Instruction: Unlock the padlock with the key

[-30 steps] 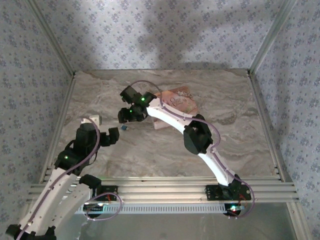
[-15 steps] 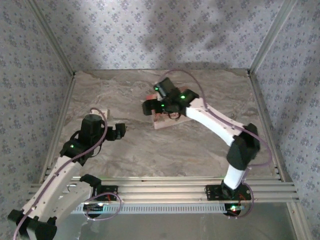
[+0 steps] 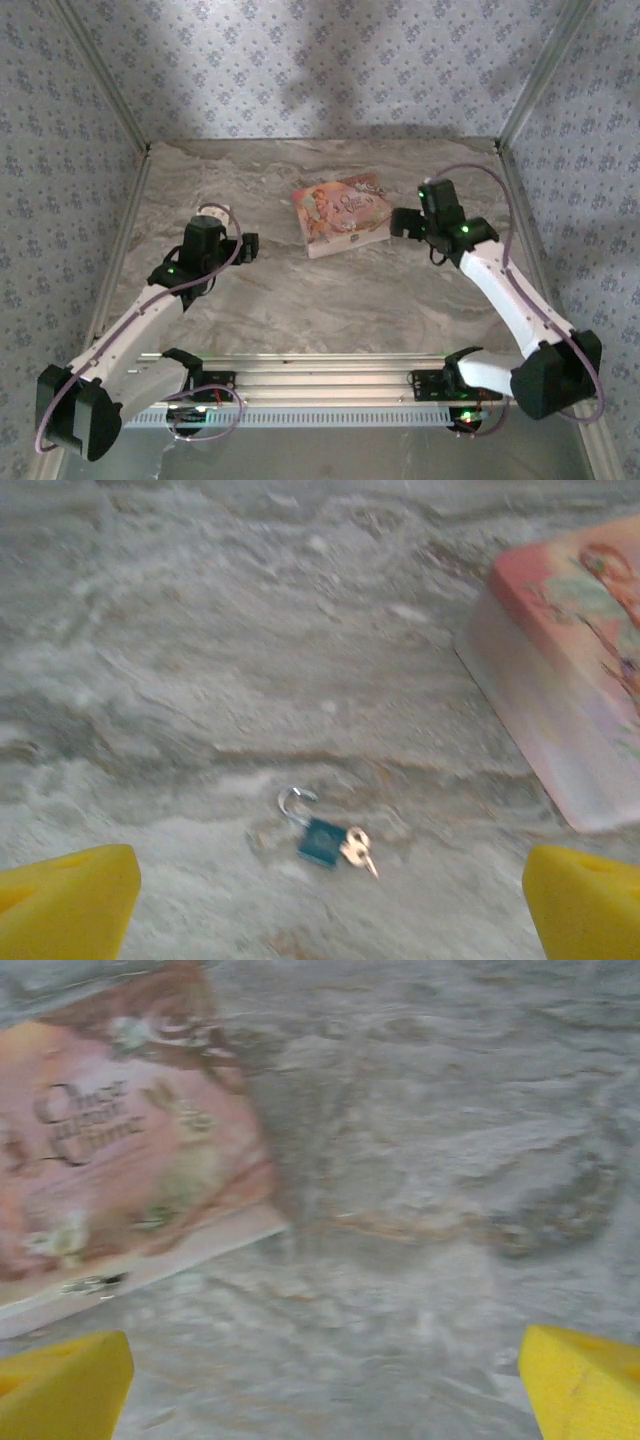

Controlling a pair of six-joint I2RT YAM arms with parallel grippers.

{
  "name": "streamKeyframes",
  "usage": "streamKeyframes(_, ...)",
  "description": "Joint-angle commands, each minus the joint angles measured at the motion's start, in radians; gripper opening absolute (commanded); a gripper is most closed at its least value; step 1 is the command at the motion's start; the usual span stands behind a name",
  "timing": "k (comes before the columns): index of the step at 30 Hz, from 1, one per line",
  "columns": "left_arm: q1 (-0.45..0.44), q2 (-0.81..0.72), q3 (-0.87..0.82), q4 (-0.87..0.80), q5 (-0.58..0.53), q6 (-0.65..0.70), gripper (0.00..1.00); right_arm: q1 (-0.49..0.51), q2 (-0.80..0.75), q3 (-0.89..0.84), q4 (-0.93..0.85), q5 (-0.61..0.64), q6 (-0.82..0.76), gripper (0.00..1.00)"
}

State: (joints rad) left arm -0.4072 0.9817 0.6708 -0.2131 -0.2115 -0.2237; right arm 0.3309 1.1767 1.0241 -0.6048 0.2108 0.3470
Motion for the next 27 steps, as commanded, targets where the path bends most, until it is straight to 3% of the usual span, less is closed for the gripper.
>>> streamKeyframes(1,0.008,-0.015,-0.064,0.181,-0.120,0.108,0.98,-0.033,-0.101,-0.148,0.147,0.113,-0.101,1.00)
streamKeyframes(6,0.097,-0.014,-0.158,0.324,-0.136,0.118,0.98,-0.097,-0.217,-0.357,0.377,0.188,-0.159,1.00)
streamKeyframes(10,0.165,0.005,-0.225,0.416,-0.208,0.100,0.98,-0.155,-0.206,-0.441,0.506,0.126,-0.248,1.00)
streamKeyframes(15,0.211,0.049,-0.320,0.585,-0.282,0.133,0.98,-0.224,-0.163,-0.515,0.654,0.102,-0.243,1.00)
streamKeyframes(20,0.273,0.122,-0.389,0.750,-0.200,0.115,0.98,-0.271,-0.152,-0.673,0.988,0.092,-0.253,1.00)
streamKeyframes(27,0.300,0.257,-0.431,1.047,-0.110,0.192,0.98,-0.334,0.024,-0.755,1.338,-0.023,-0.334,1.00)
